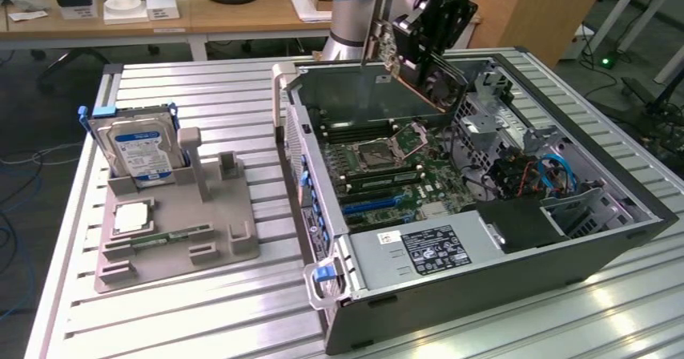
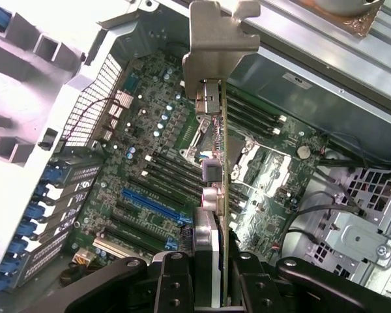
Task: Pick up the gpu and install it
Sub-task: 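Insert the gpu into the slot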
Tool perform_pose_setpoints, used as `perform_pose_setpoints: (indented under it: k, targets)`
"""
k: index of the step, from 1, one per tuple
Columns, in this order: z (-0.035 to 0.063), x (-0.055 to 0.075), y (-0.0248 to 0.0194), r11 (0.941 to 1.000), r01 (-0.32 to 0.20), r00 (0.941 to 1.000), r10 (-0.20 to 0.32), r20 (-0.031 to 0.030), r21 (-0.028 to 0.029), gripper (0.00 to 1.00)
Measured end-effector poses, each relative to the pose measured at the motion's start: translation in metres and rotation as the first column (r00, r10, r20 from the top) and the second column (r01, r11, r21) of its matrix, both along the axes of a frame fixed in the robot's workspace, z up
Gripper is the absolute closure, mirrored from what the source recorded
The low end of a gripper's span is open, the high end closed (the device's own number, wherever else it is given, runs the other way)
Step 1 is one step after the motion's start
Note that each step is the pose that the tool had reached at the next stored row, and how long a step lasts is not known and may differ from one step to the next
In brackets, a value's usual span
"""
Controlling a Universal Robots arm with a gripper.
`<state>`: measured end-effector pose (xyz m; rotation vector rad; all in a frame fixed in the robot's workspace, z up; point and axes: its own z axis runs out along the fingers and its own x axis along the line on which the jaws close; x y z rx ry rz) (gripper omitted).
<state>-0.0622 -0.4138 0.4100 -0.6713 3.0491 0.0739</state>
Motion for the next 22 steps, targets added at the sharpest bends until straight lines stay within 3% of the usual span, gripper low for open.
perform_pose_setpoints:
  k: [10, 22]
  targets:
    - [0.0, 0.0, 0.0, 0.9987, -0.05, 0.9987, 0.05, 0.0, 0.0012, 0.72]
    - [0.0001, 0.0, -0.0001, 0.9919, -0.127, 0.9919, 0.127, 0.0001, 0.0025, 0.72]
